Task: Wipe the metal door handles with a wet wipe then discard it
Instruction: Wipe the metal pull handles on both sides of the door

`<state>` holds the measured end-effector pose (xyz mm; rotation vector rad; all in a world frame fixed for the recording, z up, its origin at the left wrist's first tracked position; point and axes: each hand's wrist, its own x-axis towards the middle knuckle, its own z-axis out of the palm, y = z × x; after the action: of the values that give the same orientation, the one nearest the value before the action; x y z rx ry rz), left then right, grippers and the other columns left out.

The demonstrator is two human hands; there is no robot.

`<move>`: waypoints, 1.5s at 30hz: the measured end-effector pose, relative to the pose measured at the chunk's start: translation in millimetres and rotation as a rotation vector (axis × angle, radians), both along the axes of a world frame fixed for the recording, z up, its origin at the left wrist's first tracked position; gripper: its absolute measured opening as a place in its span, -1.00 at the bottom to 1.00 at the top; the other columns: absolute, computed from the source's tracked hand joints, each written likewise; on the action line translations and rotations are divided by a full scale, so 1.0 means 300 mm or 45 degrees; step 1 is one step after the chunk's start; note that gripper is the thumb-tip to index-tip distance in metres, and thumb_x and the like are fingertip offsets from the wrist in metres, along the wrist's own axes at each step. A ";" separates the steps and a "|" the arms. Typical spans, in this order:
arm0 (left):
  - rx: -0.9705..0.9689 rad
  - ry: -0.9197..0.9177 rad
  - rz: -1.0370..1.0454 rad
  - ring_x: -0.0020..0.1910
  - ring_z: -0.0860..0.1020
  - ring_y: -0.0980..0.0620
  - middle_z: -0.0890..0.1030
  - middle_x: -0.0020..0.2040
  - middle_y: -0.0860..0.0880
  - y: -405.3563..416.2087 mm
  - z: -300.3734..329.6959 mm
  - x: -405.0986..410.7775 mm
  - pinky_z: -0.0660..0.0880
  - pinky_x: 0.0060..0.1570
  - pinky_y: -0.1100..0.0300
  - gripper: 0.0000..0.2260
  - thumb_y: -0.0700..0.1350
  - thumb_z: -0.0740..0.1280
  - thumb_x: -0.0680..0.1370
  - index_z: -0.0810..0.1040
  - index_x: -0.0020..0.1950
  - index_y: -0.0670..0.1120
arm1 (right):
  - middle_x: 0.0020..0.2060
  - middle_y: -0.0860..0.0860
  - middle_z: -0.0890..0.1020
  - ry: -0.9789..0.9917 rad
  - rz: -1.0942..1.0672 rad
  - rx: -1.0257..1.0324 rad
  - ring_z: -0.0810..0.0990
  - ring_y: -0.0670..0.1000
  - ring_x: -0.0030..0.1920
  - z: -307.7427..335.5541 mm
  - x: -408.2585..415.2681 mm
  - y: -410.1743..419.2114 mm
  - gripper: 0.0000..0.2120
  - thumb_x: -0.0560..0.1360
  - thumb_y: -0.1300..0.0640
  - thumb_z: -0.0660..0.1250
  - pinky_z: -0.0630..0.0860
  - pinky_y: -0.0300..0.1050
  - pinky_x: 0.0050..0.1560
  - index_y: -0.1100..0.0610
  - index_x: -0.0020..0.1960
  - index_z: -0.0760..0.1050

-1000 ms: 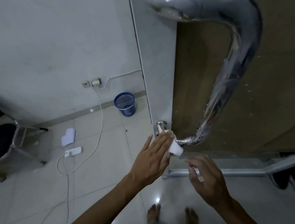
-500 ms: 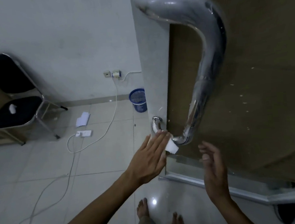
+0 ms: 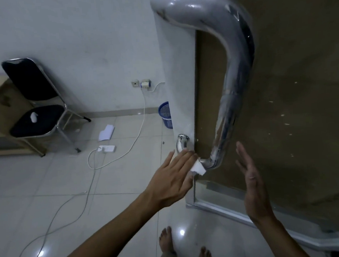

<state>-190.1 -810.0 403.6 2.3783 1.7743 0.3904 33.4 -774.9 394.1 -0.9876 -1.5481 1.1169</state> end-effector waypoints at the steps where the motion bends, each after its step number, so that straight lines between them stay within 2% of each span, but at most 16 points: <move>1: -0.029 -0.046 -0.005 0.55 0.11 0.04 0.26 0.54 -0.05 0.009 0.004 0.020 -0.15 0.53 0.07 -0.46 0.13 -0.17 0.64 0.17 0.55 -0.07 | 0.53 -0.14 0.22 -0.050 -0.007 0.075 0.22 -0.08 0.52 0.003 0.010 0.008 -0.25 0.54 -0.42 -0.09 0.24 0.00 0.46 0.03 0.55 0.14; 3: -0.099 -0.205 -0.020 0.47 0.26 0.02 0.40 0.42 -0.09 0.029 0.021 0.077 -0.09 0.55 0.02 -0.52 0.09 -0.11 0.65 0.31 0.45 -0.10 | 0.54 -0.13 0.19 -0.195 -0.015 0.239 0.19 -0.06 0.53 0.010 0.033 0.028 -0.32 0.58 -0.35 -0.12 0.20 -0.15 0.48 0.03 0.54 0.14; 5: -0.163 -0.362 -0.015 0.27 0.39 0.01 0.49 0.19 -0.10 0.038 0.030 0.118 -0.01 0.53 -0.01 -0.59 0.05 -0.07 0.66 0.41 0.25 -0.16 | 0.55 -0.13 0.17 -0.425 -0.023 0.444 0.18 -0.04 0.53 0.010 0.054 0.055 -0.43 0.64 -0.21 -0.11 0.15 -0.25 0.47 0.06 0.53 0.17; 6: -0.174 -0.382 -0.017 0.27 0.39 0.00 0.49 0.20 -0.12 0.031 0.026 0.122 -0.04 0.54 0.05 -0.59 0.05 -0.06 0.66 0.41 0.26 -0.17 | 0.55 -0.11 0.16 -0.551 -0.047 0.560 0.18 -0.02 0.54 0.008 0.063 0.070 -0.49 0.66 -0.12 -0.07 0.15 -0.21 0.48 0.08 0.53 0.16; 8: -0.118 -0.310 -0.033 0.47 0.25 0.02 0.37 0.45 -0.11 0.012 0.007 0.094 -0.14 0.52 0.23 -0.52 0.08 -0.07 0.65 0.29 0.47 -0.11 | 0.54 -0.03 0.18 -0.829 -0.140 0.815 0.14 0.03 0.55 0.008 0.072 0.106 -0.51 0.63 0.04 0.03 0.14 -0.06 0.50 0.12 0.53 0.14; 12: 0.030 0.009 0.005 0.57 0.02 0.09 0.16 0.57 -0.01 -0.021 -0.052 0.001 -0.08 0.53 0.03 -0.49 0.13 -0.14 0.66 0.07 0.57 -0.04 | 0.52 0.11 0.22 -1.228 -0.244 1.114 0.13 0.13 0.54 0.043 0.090 0.168 -0.48 0.57 0.10 0.09 0.04 0.07 0.52 0.20 0.51 0.20; 15: 0.003 -0.058 0.055 0.57 0.00 0.11 0.19 0.56 -0.01 -0.002 -0.039 0.035 -0.11 0.53 0.07 -0.47 0.15 -0.14 0.65 0.11 0.56 -0.04 | 0.51 0.14 0.25 -1.358 -0.346 1.144 0.20 0.15 0.52 0.060 0.104 0.200 -0.47 0.57 0.06 0.14 0.10 0.14 0.49 0.21 0.50 0.26; 19: -0.092 -0.433 0.077 0.43 0.26 0.04 0.38 0.42 -0.09 0.028 0.028 0.148 -0.09 0.41 0.45 -0.45 0.18 -0.12 0.61 0.30 0.44 -0.10 | 0.51 0.13 0.23 -1.435 -0.457 1.092 0.21 0.15 0.51 0.055 0.109 0.228 -0.45 0.56 0.02 0.14 0.12 0.20 0.46 0.21 0.50 0.27; 21: -0.153 -0.560 0.101 0.41 0.23 0.10 0.35 0.43 -0.09 0.019 0.035 0.170 -0.12 0.30 0.57 -0.49 0.16 -0.09 0.62 0.29 0.43 -0.10 | 0.51 0.13 0.22 -1.452 -0.468 1.099 0.21 0.15 0.50 0.050 0.110 0.237 -0.44 0.56 0.01 0.13 0.11 0.21 0.46 0.22 0.50 0.26; 23: -0.160 -0.544 0.077 0.49 0.06 0.24 0.22 0.54 -0.03 -0.003 0.012 0.168 -0.15 0.42 0.47 -0.49 0.13 -0.05 0.64 0.16 0.53 -0.07 | 0.51 0.14 0.23 -1.464 -0.480 1.112 0.21 0.17 0.50 0.044 0.106 0.240 -0.44 0.56 0.00 0.13 0.10 0.22 0.46 0.22 0.50 0.27; 25: -0.097 -0.362 0.044 0.55 -0.09 0.22 0.07 0.59 0.01 -0.016 -0.041 0.135 -0.19 0.52 0.25 -0.47 0.13 -0.07 0.64 0.01 0.59 -0.02 | 0.51 0.15 0.23 -1.468 -0.497 1.113 0.21 0.17 0.50 0.038 0.101 0.236 -0.45 0.56 0.00 0.13 0.08 0.22 0.47 0.22 0.50 0.27; 29: 0.048 0.101 0.146 0.57 0.00 0.06 0.14 0.57 -0.03 -0.012 -0.100 0.053 -0.11 0.53 0.01 -0.49 0.10 -0.02 0.66 0.05 0.57 -0.05 | 0.51 0.13 0.21 -1.442 -0.515 1.099 0.19 0.16 0.51 0.032 0.094 0.236 -0.43 0.55 0.03 0.19 0.09 0.23 0.47 0.21 0.50 0.26; 32: 0.033 0.009 0.174 0.56 0.09 0.05 0.28 0.53 -0.03 0.003 -0.077 0.079 -0.03 0.54 -0.02 -0.49 0.14 -0.08 0.65 0.19 0.54 -0.05 | 0.53 0.11 0.17 -1.418 -0.514 1.082 0.16 0.16 0.52 0.031 0.089 0.232 -0.42 0.54 0.03 0.19 0.07 0.24 0.47 0.20 0.51 0.24; 36: -0.002 -0.206 0.127 0.40 0.33 0.04 0.45 0.36 -0.05 0.043 0.004 0.144 -0.20 0.47 0.28 -0.45 0.18 -0.19 0.63 0.36 0.41 -0.06 | 0.55 0.07 0.06 -1.404 -0.490 1.022 0.07 0.13 0.55 0.031 0.080 0.226 -0.38 0.52 0.02 0.18 0.02 0.23 0.48 0.19 0.53 0.19; 42: 0.052 0.001 0.294 0.54 0.14 0.06 0.33 0.51 -0.03 0.011 -0.090 0.066 0.05 0.52 -0.05 -0.50 0.14 -0.15 0.67 0.25 0.51 -0.04 | 0.54 0.08 0.12 -1.355 -0.531 1.021 0.11 0.14 0.53 0.035 0.068 0.219 -0.38 0.50 0.09 0.23 0.04 0.23 0.48 0.20 0.52 0.22; 45: 0.032 -0.036 0.408 0.57 -0.04 0.11 0.08 0.58 0.02 0.065 -0.089 0.047 -0.08 0.54 -0.03 -0.44 0.18 -0.26 0.65 0.09 0.57 -0.02 | 0.54 0.10 0.15 -1.350 -0.520 1.009 0.10 0.13 0.54 0.037 0.069 0.221 -0.39 0.49 0.09 0.23 0.06 0.24 0.48 0.21 0.52 0.23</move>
<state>-176.1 -790.6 376.9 2.0906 2.1528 0.4835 54.0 -708.7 405.2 -1.2792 -2.1632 -0.4449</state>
